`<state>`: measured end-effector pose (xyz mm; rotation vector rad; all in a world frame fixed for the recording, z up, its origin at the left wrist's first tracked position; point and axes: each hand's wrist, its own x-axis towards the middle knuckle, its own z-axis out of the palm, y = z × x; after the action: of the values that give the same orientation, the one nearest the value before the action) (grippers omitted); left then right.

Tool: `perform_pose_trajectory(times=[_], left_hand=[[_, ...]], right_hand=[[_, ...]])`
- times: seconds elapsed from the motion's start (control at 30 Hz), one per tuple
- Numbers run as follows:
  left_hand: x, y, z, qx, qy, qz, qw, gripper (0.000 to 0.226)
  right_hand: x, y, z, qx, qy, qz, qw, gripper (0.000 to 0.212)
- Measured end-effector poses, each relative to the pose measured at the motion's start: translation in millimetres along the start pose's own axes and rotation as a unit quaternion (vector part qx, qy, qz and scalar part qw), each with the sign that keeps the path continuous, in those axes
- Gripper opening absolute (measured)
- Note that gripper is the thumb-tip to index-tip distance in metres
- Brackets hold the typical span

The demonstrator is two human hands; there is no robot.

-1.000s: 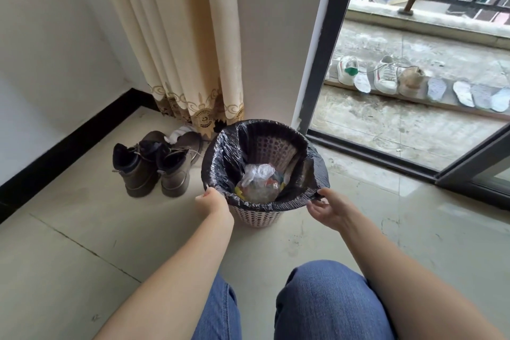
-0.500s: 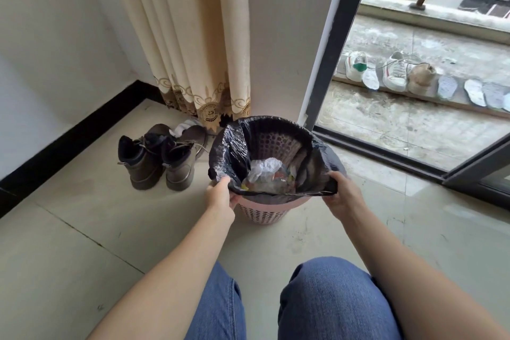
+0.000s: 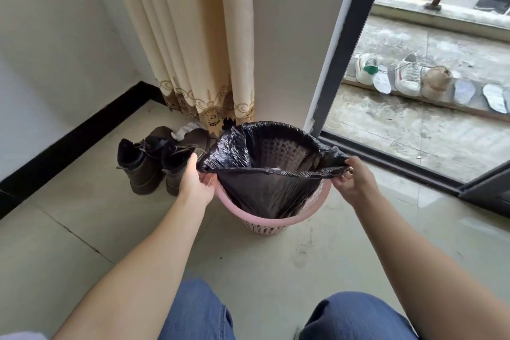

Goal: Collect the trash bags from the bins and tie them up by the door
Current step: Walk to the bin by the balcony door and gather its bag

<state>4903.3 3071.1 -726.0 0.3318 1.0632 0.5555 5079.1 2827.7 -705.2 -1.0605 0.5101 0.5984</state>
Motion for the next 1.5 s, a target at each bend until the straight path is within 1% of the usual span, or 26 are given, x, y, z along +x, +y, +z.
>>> perform_pose_trajectory(times=[0.03, 0.17, 0.23, 0.3, 0.37, 0.43, 0.47, 0.57, 0.6, 0.67, 0.73, 0.83, 0.9, 0.97, 1.03, 1.07, 1.1, 1.13, 1.17, 1.23, 1.3, 1.33, 1.4, 1.43, 1.47, 1.5], left_hand=[[1.8, 1.8, 4.6, -0.008, 0.007, 0.004, 1.000, 0.032], [2.8, 8.1, 15.3, -0.010, -0.018, -0.010, 1.000, 0.028], [2.9, 7.8, 16.1, 0.036, -0.045, -0.039, 0.998, 0.034], [9.2, 10.2, 15.2, 0.094, -0.022, -0.060, 0.993, 0.031], [18.6, 13.0, 15.5, 0.154, 0.002, -0.055, 0.986, 0.022], [24.4, 14.9, 18.3, 0.208, 0.033, 0.013, 0.977, 0.010], [28.1, 16.6, 19.3, 0.241, 0.060, 0.073, 0.966, 0.009], [30.3, 20.7, 29.3, 0.366, 0.114, 0.259, 0.887, 0.019], [26.8, 22.5, 34.6, 0.367, 0.112, 0.279, 0.880, 0.026], [22.6, 25.9, 45.0, 0.301, 0.073, 0.275, 0.910, 0.031], [14.2, 28.3, 59.1, 0.238, 0.012, 0.251, 0.938, 0.025], [-3.8, 22.7, 81.0, 0.237, -0.110, 0.235, 0.936, 0.013], [-14.4, 13.9, 91.8, 0.286, -0.192, 0.249, 0.905, 0.014], [-25.2, 5.6, 97.8, 0.363, -0.242, 0.268, 0.859, 0.018], [-35.9, -0.7, 100.2, 0.435, -0.290, 0.281, 0.805, 0.013], [-43.7, -3.3, 100.3, 0.465, -0.311, 0.285, 0.779, 0.012], [-51.2, -4.8, 100.1, 0.491, -0.324, 0.290, 0.755, 0.015], [-56.7, -5.8, 100.2, 0.513, -0.333, 0.291, 0.736, 0.018], [-62.9, -5.9, 100.3, 0.535, -0.334, 0.288, 0.721, 0.019], [-72.6, -4.5, 97.0, 0.567, -0.326, 0.289, 0.699, 0.020], [-69.7, -4.4, 87.2, 0.562, -0.285, 0.321, 0.708, 0.025], [-64.9, -3.5, 79.5, 0.572, -0.227, 0.351, 0.706, 0.027], [-50.8, -4.8, 58.3, 0.634, -0.070, 0.387, 0.666, 0.034], [-37.0, -9.4, 42.7, 0.665, -0.003, 0.359, 0.654, 0.044], [-24.5, -15.7, 28.4, 0.686, 0.044, 0.300, 0.661, 0.059], [-12.6, -23.2, 15.4, 0.678, 0.065, 0.220, 0.698, 0.071]], right_hand=[[4.5, -2.5, 1.7, 0.040, -0.002, 0.014, 0.999, 0.006], [23.3, -9.0, 8.6, 0.081, -0.036, 0.081, 0.993, 0.040], [30.7, -13.6, 12.4, 0.009, -0.032, 0.121, 0.992, 0.042], [39.4, -17.4, 11.6, -0.127, -0.027, 0.134, 0.982, 0.028], [45.4, -18.4, 9.4, -0.270, -0.036, 0.122, 0.954, 0.017], [53.5, -19.0, 6.6, -0.398, 0.018, 0.066, 0.915, 0.020], [58.6, -20.4, 4.6, -0.442, 0.056, 0.025, 0.895, 0.024], [64.3, -24.4, 6.5, -0.499, 0.116, -0.107, 0.852, 0.023], [63.8, -25.2, 8.4, -0.509, 0.118, -0.156, 0.838, 0.021], [55.4, -28.0, 16.1, -0.497, 0.114, -0.244, 0.825, 0.032], [41.4, -31.6, 30.6, -0.480, 0.056, -0.309, 0.819, 0.038], [18.9, -30.3, 57.4, -0.459, -0.078, -0.317, 0.826, 0.043], [2.8, -23.2, 70.6, -0.484, -0.182, -0.283, 0.808, 0.059], [-12.4, -10.6, 80.5, -0.550, -0.260, -0.258, 0.750, 0.081], [-17.8, 6.9, 87.0, -0.629, -0.278, -0.269, 0.674, 0.095], [-20.6, 15.9, 91.2, -0.656, -0.277, -0.276, 0.646, 0.095], [-21.1, 25.0, 94.7, -0.660, -0.282, -0.289, 0.634, 0.088], [-22.8, 33.0, 98.6, -0.639, -0.294, -0.313, 0.638, 0.073], [-23.9, 39.7, 102.2, -0.608, -0.295, -0.346, 0.651, 0.049], [-31.1, 41.3, 106.3, -0.572, -0.252, -0.390, 0.676, 0.004], [-32.3, 35.7, 106.9, -0.580, -0.185, -0.361, 0.706, 0.022], [-28.9, 32.0, 105.8, -0.576, -0.162, -0.322, 0.734, 0.023], [-24.4, 23.9, 105.1, -0.508, -0.141, -0.231, 0.817, 0.023], [-22.5, 20.7, 105.7, -0.438, -0.145, -0.184, 0.868, 0.025], [-24.3, 16.4, 106.5, -0.356, -0.155, -0.130, 0.912, 0.026], [-26.4, 12.9, 106.9, -0.278, -0.165, -0.083, 0.943, 0.027]])
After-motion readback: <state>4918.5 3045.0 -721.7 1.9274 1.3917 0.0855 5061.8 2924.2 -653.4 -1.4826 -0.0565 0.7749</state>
